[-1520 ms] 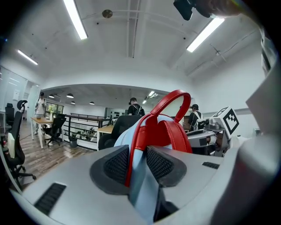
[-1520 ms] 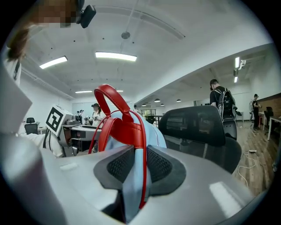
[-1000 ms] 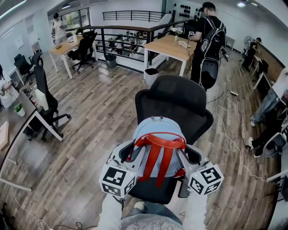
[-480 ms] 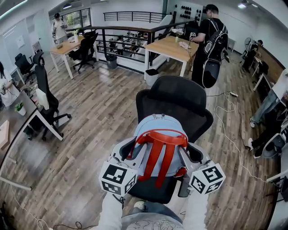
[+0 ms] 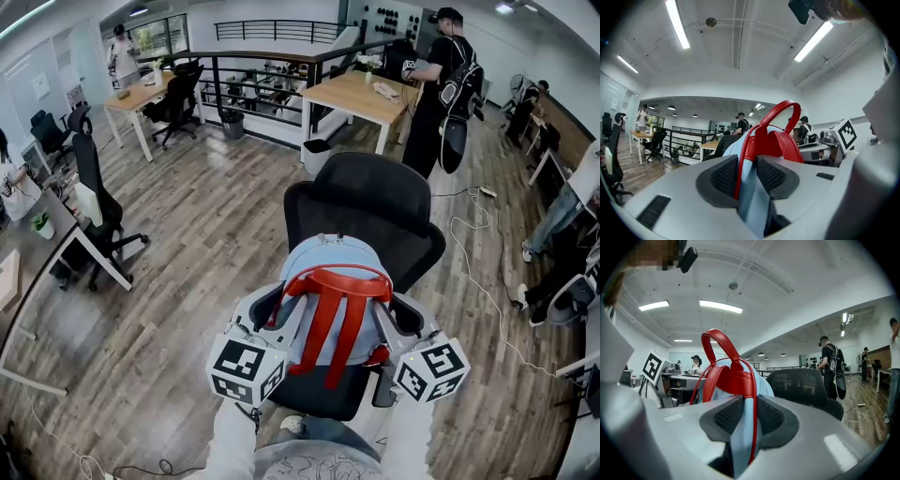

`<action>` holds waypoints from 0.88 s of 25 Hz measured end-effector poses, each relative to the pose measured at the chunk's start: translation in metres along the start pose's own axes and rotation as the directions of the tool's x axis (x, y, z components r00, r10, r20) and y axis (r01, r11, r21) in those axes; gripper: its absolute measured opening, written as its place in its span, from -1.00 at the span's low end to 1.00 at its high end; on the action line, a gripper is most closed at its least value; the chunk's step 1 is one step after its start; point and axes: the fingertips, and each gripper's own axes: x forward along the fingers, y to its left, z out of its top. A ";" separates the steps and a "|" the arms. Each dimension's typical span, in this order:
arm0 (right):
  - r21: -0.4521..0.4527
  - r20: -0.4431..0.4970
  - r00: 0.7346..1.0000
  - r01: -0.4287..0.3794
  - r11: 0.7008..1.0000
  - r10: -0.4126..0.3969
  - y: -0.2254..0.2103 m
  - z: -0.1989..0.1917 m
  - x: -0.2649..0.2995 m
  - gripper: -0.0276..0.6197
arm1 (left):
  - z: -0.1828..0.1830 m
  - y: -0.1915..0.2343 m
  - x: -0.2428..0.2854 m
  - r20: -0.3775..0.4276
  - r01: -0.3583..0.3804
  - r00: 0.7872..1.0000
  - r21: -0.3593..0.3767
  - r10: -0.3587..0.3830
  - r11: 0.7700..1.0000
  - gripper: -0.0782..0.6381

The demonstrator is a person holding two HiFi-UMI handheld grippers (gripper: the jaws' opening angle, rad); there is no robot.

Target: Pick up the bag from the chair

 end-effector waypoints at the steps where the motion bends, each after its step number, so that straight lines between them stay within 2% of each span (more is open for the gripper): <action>1: 0.001 0.000 1.000 0.001 1.000 -0.001 0.000 0.000 0.000 -0.60 | 0.000 0.000 0.000 0.000 -0.001 1.000 0.000 0.001 1.000 -0.44; 22: 0.005 0.003 1.000 0.021 1.000 -0.021 -0.003 -0.001 0.003 -0.60 | -0.001 0.002 0.004 0.008 0.009 1.000 -0.009 -0.009 1.000 -0.44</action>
